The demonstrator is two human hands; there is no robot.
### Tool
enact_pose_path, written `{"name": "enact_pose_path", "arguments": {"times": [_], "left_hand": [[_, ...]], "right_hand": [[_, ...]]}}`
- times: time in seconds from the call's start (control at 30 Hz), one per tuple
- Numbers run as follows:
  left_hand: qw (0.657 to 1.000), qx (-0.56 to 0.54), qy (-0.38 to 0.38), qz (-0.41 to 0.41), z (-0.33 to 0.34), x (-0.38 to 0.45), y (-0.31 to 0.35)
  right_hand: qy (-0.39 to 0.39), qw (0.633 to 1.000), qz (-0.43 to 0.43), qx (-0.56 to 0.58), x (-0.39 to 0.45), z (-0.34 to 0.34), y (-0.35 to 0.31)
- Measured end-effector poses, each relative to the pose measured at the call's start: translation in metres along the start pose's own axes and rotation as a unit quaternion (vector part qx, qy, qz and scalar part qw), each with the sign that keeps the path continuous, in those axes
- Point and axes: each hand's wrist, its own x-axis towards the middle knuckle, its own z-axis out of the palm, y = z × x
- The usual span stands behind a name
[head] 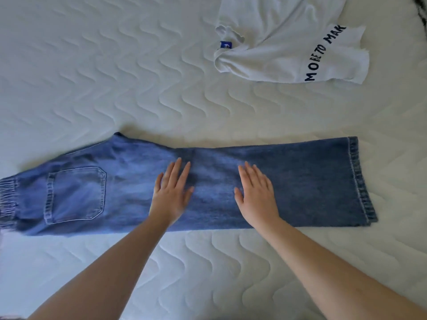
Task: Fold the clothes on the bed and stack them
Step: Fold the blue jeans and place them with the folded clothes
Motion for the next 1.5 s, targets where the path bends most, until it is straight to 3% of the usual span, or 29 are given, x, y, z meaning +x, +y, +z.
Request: {"name": "enact_pose_path", "arguments": {"times": [0.13, 0.43, 0.67, 0.83, 0.9, 1.13, 1.4, 1.5], "left_hand": [[0.997, 0.044, -0.044, -0.046, 0.015, -0.034, -0.051], [0.990, 0.019, -0.037, -0.131, 0.040, -0.064, -0.101], [0.994, 0.071, -0.002, -0.082, 0.040, -0.054, -0.149], [0.992, 0.066, -0.024, -0.103, 0.023, -0.020, -0.197], [0.994, 0.052, -0.022, -0.098, 0.013, -0.003, -0.209], [0.999, 0.018, 0.000, -0.038, -0.018, 0.059, -0.220], [0.994, 0.037, -0.106, -0.019, -0.018, 0.097, -0.230], [0.998, 0.019, -0.056, -0.007, -0.025, 0.095, -0.228]], "right_hand": [[-0.020, 0.997, -0.065, -0.039, 0.024, 0.019, -0.055], [-0.034, 0.972, -0.185, -0.139, 0.085, 0.048, -0.129], [-0.042, 0.984, -0.049, -0.166, 0.109, 0.046, -0.085], [-0.030, 0.989, 0.016, -0.146, 0.113, 0.045, -0.102], [-0.013, 0.992, 0.006, -0.123, 0.113, 0.046, -0.119], [-0.025, 0.977, -0.177, -0.117, 0.134, 0.061, -0.204], [-0.082, 0.987, -0.062, -0.126, 0.147, 0.072, -0.189], [-0.035, 0.995, -0.049, -0.083, 0.152, 0.067, -0.198]]}}
